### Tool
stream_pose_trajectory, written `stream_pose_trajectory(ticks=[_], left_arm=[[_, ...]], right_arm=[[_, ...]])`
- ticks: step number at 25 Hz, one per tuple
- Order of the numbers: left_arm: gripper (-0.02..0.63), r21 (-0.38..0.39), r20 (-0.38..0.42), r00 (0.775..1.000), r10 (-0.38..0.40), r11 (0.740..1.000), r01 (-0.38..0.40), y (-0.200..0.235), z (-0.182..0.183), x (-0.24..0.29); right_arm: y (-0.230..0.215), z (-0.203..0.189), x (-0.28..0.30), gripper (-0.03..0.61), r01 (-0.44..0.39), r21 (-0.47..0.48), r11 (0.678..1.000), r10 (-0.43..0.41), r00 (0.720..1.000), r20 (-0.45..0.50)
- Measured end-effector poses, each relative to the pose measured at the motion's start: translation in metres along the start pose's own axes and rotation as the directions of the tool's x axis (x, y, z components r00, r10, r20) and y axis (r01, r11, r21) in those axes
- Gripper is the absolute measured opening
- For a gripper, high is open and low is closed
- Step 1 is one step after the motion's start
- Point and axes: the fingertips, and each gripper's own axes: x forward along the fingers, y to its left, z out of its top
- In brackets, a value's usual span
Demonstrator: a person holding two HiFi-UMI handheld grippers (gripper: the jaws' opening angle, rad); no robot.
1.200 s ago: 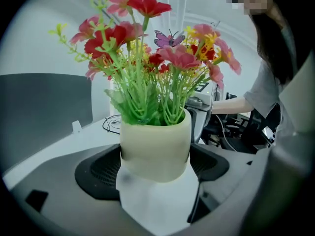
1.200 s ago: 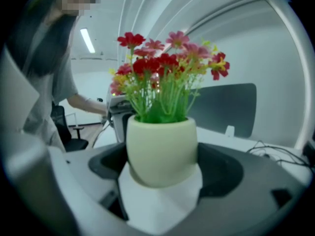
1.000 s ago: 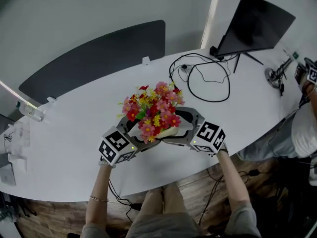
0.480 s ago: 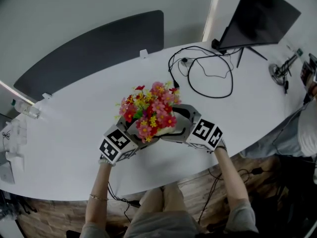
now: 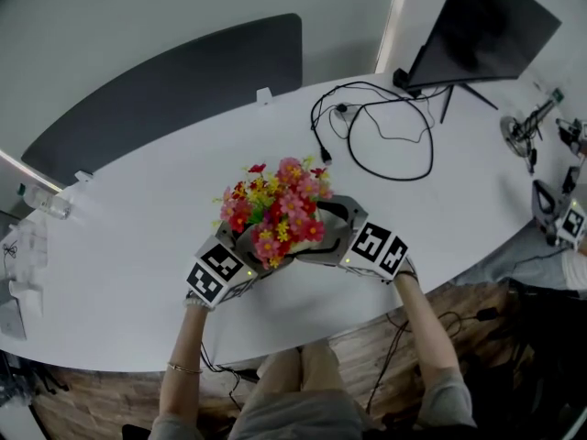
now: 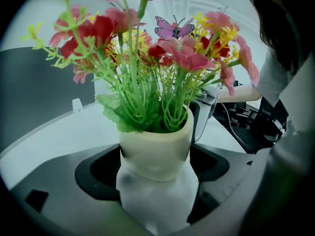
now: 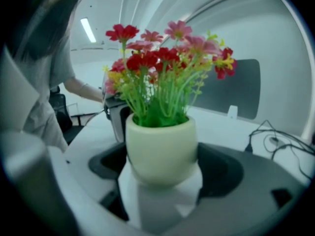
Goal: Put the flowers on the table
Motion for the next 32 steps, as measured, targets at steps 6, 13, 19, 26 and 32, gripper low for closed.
stream_pose_trajectory(ticks=[6,13,19,26,32], left_arm=[[0.433,0.031,-0.006,1.000,0.028,0.999,-0.027,0.003,-0.004,0.002],[0.433,0.044,0.026,0.999,0.047,0.998,-0.049,0.005,-0.004,0.000],[0.433,0.054,0.033,0.998,0.051,0.997,-0.053,0.004,-0.005,-0.001],[0.431,0.036,0.046,0.996,0.072,0.997,-0.073,0.005,-0.005,-0.005],[0.430,-0.048,0.110,0.983,0.149,0.988,-0.145,0.009,-0.008,-0.025]], right_arm=[[-0.001,-0.007,0.005,0.439,0.002,0.006,1.000,-0.002,0.999,-0.047],[-0.002,-0.008,0.007,0.439,0.007,0.010,1.000,-0.006,0.997,-0.076],[0.000,-0.009,0.006,0.437,0.021,0.007,1.000,-0.021,0.998,-0.066],[0.000,-0.005,-0.005,0.437,0.052,0.049,0.997,-0.051,0.999,-0.019],[0.004,-0.008,-0.018,0.436,0.086,0.085,0.993,-0.086,0.996,-0.001]])
